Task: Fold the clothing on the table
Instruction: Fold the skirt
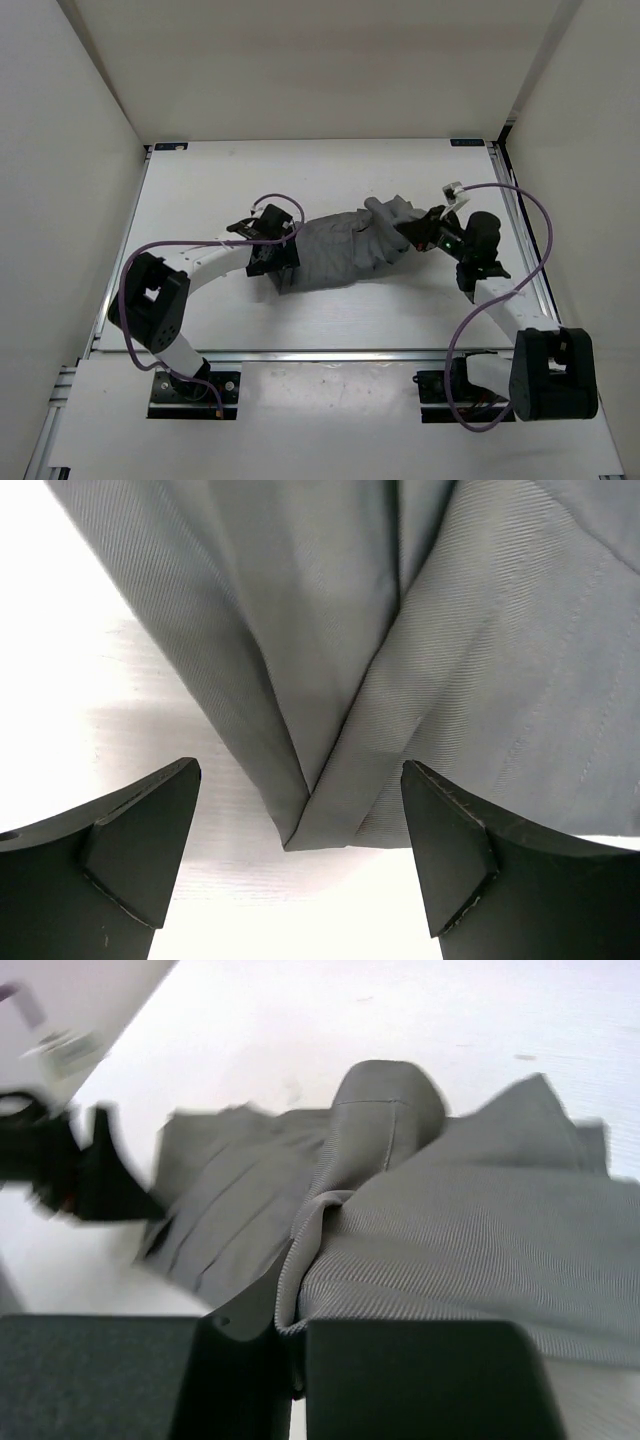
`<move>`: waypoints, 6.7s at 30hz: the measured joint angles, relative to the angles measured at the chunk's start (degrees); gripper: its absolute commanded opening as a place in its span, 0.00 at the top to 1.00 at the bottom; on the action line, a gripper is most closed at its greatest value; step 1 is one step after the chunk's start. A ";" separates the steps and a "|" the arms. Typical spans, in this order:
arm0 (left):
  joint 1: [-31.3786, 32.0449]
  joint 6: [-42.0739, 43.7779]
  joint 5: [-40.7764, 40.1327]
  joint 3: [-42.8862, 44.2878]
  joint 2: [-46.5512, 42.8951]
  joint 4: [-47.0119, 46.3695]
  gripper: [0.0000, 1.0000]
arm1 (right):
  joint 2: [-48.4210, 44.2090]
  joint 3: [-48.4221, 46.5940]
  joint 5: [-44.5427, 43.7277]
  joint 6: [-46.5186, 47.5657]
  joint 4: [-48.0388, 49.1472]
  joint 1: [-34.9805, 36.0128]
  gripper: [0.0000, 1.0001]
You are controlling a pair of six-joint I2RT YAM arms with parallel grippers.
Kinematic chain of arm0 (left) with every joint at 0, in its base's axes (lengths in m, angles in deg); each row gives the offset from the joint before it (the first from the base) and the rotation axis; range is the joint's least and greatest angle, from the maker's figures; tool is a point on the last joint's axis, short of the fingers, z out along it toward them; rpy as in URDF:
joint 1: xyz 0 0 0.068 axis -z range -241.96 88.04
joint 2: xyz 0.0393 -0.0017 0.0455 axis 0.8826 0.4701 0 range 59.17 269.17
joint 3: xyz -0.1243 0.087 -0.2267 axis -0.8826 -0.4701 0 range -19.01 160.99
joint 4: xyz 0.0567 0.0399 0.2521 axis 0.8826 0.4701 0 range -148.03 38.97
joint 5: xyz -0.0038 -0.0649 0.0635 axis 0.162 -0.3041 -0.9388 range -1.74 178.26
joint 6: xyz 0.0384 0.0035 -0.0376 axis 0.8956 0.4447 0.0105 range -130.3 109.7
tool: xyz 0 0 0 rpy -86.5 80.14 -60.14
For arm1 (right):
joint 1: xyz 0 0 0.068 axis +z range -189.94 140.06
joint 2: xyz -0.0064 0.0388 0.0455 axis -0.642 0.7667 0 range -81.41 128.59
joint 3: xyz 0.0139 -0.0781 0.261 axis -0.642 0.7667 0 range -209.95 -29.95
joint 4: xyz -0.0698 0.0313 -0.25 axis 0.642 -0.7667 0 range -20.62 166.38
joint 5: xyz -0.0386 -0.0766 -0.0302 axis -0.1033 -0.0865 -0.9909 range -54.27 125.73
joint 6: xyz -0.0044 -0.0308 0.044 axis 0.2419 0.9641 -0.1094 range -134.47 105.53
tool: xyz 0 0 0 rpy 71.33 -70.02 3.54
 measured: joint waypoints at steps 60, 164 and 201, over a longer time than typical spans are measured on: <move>-13.44 -7.10 17.94 -27.96 -19.52 -22.73 0.09 | 22.40 -27.85 0.50 43.58 -28.02 46.49 0.24; -22.38 -10.43 25.94 -24.15 -49.96 -7.61 0.38 | 51.76 -50.03 40.15 -23.76 -8.92 23.19 1.00; -12.55 11.69 -4.52 5.84 -32.85 32.57 0.02 | 15.08 -32.96 10.27 17.81 -63.65 0.57 0.28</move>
